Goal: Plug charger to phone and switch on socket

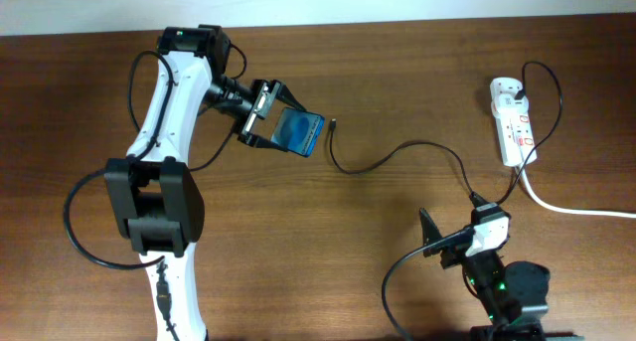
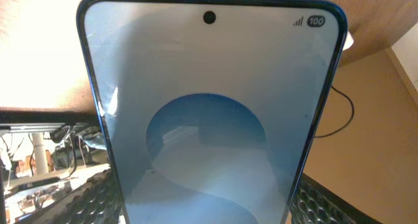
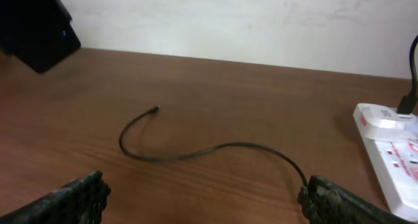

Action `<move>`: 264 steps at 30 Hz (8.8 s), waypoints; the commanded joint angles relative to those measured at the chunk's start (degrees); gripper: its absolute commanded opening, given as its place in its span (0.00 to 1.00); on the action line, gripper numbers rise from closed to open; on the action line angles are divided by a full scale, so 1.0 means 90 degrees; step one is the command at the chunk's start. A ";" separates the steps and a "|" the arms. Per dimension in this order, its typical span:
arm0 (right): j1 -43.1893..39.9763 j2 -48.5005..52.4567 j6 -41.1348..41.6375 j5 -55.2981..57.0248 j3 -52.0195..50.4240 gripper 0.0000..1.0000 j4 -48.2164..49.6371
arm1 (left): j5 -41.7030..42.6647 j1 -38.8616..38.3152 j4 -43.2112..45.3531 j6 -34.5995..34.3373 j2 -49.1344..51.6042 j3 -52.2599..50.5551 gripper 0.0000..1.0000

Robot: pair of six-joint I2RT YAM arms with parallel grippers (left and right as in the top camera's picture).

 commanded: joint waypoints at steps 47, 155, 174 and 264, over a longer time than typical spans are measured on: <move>0.0036 0.6504 0.1484 -0.2278 0.6419 0.94 -0.4498 | -0.2902 0.0019 0.0806 0.1049 -0.0015 0.0160 0.00; 0.2759 0.8391 1.0282 0.2140 0.6572 0.04 0.1124 | 0.2820 -0.0826 0.5826 0.0083 -0.0017 0.0163 0.68; 0.2990 0.9277 1.0273 0.3126 0.7223 0.04 0.2562 | 0.2579 -0.0814 0.8252 -0.2769 -0.0017 0.0163 0.62; 0.1792 1.2534 0.4563 -0.1836 0.7356 0.42 0.0644 | 0.3320 0.1054 0.7189 0.0420 -0.0015 0.0010 0.00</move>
